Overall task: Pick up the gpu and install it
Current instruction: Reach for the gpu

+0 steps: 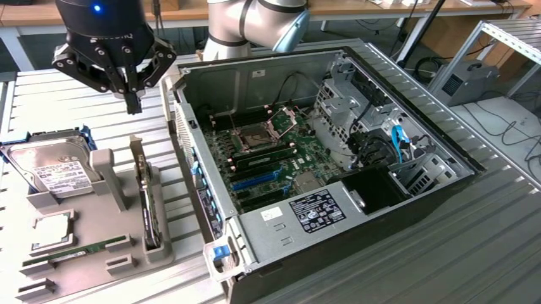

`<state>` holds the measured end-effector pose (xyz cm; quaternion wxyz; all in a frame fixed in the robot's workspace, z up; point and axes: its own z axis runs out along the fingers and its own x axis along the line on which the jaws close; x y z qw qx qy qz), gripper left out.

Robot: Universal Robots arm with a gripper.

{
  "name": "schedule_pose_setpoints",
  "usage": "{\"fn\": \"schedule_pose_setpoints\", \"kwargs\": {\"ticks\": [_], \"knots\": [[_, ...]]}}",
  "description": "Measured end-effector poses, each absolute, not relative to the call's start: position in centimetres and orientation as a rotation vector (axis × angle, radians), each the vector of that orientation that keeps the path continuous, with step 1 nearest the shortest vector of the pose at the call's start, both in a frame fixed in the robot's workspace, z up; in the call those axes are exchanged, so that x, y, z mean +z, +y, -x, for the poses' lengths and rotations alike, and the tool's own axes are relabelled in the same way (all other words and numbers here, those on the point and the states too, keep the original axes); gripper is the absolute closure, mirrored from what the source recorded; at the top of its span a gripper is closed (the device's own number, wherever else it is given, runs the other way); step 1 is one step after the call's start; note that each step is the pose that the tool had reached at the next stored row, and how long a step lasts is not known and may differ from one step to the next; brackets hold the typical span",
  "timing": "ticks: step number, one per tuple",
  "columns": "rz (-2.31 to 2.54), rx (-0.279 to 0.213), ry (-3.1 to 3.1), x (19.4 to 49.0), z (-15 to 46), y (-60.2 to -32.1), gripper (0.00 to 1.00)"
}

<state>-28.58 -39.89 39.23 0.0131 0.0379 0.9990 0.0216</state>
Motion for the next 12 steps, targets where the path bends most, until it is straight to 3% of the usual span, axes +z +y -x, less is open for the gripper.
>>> {"fn": "schedule_pose_setpoints", "kwargs": {"ticks": [12], "knots": [[-0.118,0.067,3.112,39.21,29.26,-39.89,0.89]]}}
